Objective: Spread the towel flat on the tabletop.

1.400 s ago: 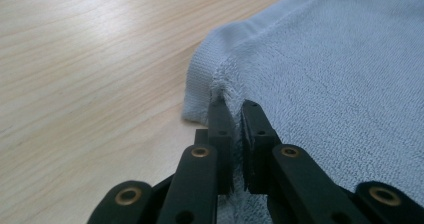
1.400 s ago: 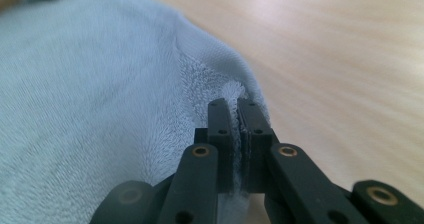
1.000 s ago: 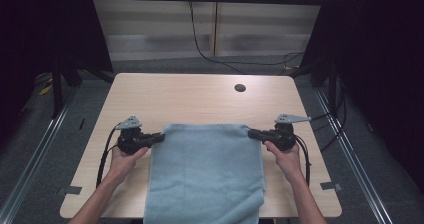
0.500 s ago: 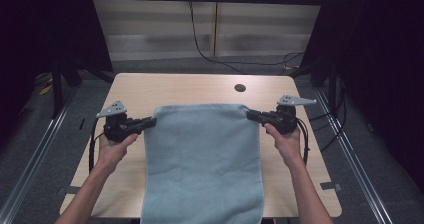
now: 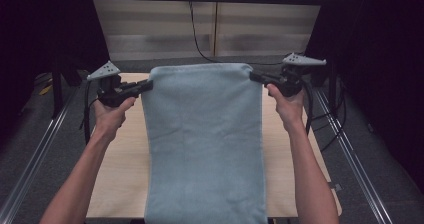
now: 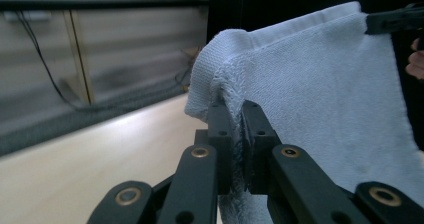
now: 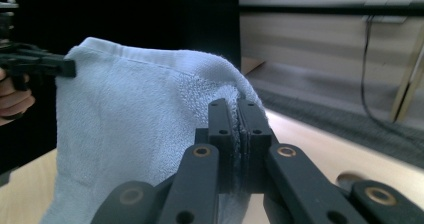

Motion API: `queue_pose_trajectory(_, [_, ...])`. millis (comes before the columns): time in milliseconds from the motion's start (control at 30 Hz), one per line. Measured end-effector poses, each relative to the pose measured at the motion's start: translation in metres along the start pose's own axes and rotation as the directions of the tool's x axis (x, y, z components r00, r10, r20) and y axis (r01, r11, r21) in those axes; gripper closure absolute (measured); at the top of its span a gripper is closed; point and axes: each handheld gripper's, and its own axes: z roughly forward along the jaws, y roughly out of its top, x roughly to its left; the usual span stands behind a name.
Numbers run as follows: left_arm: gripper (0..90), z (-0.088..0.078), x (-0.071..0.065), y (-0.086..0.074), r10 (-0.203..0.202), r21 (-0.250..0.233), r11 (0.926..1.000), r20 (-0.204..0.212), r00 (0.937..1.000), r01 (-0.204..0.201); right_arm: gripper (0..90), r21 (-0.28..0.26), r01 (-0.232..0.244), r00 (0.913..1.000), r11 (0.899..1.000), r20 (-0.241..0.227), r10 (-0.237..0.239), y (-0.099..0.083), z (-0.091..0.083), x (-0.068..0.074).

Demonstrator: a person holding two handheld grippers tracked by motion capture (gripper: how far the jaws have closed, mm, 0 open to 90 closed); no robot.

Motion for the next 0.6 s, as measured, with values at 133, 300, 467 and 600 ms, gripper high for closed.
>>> queue_pose_trajectory(133, [85.2, -0.011, -0.013, 0.016, 0.050, -0.023, 0.9985, 0.013, 0.9986, -0.050, 86.5, -0.068, 0.022, 0.9997, 0.997, -0.004, -0.022, 0.027, -0.012, 0.005])
queue_pose_trajectory(300, [85.0, -0.018, -0.030, -0.005, 0.055, -0.001, 0.9985, 0.057, 0.9969, -0.055, 86.6, -0.039, 0.047, 0.9983, 0.998, -0.031, -0.049, 0.009, -0.027, 0.021])
queue_pose_trajectory(467, [85.2, -0.026, -0.050, -0.042, 0.034, 0.029, 0.9989, 0.127, 0.9913, -0.038, 86.6, 0.034, 0.044, 0.9967, 0.998, -0.070, -0.041, -0.040, -0.053, 0.040])
queue_pose_trajectory(600, [85.2, -0.034, -0.062, -0.076, -0.038, 0.082, 0.9964, 0.189, 0.9813, 0.023, 86.6, 0.080, 0.032, 0.9943, 0.996, -0.104, -0.024, -0.076, -0.074, 0.056])
